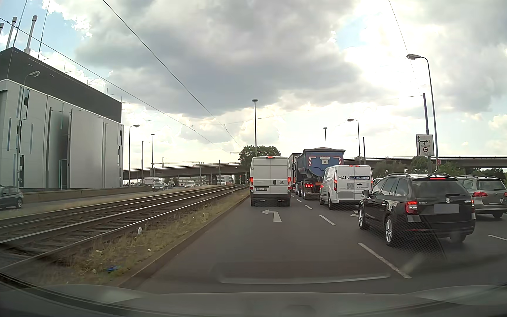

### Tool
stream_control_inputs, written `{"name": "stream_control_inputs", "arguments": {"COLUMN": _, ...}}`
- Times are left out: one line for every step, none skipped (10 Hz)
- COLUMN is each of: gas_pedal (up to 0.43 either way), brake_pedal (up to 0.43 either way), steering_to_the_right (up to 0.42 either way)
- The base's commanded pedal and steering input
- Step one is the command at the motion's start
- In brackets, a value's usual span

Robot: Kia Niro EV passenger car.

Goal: Follow the waypoints while adhering to traffic rules and regulations

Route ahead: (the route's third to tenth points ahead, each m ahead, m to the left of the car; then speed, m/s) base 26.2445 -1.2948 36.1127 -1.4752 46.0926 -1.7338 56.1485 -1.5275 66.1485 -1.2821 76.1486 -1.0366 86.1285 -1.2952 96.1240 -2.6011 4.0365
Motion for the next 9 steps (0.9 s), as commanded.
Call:
{"name": "stream_control_inputs", "arguments": {"gas_pedal": 0.0, "brake_pedal": 0.165, "steering_to_the_right": -0.003}}
{"name": "stream_control_inputs", "arguments": {"gas_pedal": 0.0, "brake_pedal": 0.152, "steering_to_the_right": -0.005}}
{"name": "stream_control_inputs", "arguments": {"gas_pedal": 0.0, "brake_pedal": 0.152, "steering_to_the_right": -0.008}}
{"name": "stream_control_inputs", "arguments": {"gas_pedal": 0.0, "brake_pedal": 0.152, "steering_to_the_right": -0.008}}
{"name": "stream_control_inputs", "arguments": {"gas_pedal": 0.0, "brake_pedal": 0.152, "steering_to_the_right": -0.008}}
{"name": "stream_control_inputs", "arguments": {"gas_pedal": 0.0, "brake_pedal": 0.146, "steering_to_the_right": -0.008}}
{"name": "stream_control_inputs", "arguments": {"gas_pedal": 0.0, "brake_pedal": 0.146, "steering_to_the_right": -0.006}}
{"name": "stream_control_inputs", "arguments": {"gas_pedal": 0.0, "brake_pedal": 0.134, "steering_to_the_right": -0.006}}
{"name": "stream_control_inputs", "arguments": {"gas_pedal": 0.0, "brake_pedal": 0.134, "steering_to_the_right": -0.005}}
